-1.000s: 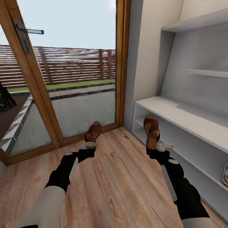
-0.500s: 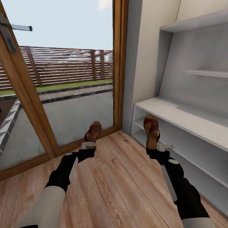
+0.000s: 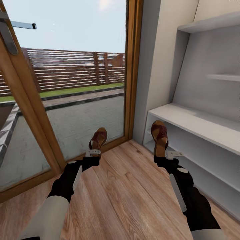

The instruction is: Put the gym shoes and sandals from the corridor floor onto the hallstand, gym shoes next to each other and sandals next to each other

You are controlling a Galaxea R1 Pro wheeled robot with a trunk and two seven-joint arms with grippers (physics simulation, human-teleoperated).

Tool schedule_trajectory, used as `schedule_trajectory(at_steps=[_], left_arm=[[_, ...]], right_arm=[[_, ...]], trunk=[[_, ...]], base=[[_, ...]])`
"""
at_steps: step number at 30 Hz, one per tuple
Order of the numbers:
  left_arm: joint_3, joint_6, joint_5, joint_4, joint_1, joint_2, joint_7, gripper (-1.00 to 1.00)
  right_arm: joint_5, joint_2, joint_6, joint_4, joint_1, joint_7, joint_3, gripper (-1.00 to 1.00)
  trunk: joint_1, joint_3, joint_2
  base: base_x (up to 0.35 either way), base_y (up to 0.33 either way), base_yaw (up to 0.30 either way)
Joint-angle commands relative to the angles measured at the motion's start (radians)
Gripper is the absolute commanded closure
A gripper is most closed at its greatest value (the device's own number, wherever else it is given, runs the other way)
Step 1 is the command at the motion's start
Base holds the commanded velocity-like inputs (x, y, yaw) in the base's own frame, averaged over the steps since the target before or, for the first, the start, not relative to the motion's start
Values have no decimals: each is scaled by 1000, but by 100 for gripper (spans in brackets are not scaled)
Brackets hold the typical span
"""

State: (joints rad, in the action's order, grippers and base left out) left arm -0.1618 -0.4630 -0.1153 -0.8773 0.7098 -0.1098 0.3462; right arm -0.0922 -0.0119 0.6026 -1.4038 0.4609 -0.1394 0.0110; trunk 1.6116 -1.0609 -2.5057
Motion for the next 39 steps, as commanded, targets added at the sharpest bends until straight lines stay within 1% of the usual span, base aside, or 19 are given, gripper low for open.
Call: schedule_trajectory(at_steps=[1, 14, 28, 39], left_arm=[[-5, -3, -12, -2, 0, -2, 10, 100], [-5, -3, -12, -2, 0, -1, 11, 100], [-5, -3, -12, -2, 0, -2, 11, 100], [-5, -3, -12, -3, 0, -1, 11, 100]], right_arm=[[-13, 0, 5, -1, 1, -9, 1, 100], [-13, 0, 5, -1, 1, -9, 1, 100], [-13, 0, 5, -1, 1, -9, 1, 100], [-13, 0, 5, -1, 1, -9, 1, 100]], trunk=[[0, -1, 0], [0, -1, 0], [0, -1, 0], [0, -1, 0]], base=[[173, 311, -230], [182, 286, -248], [35, 28, -250], [251, 212, -248]])
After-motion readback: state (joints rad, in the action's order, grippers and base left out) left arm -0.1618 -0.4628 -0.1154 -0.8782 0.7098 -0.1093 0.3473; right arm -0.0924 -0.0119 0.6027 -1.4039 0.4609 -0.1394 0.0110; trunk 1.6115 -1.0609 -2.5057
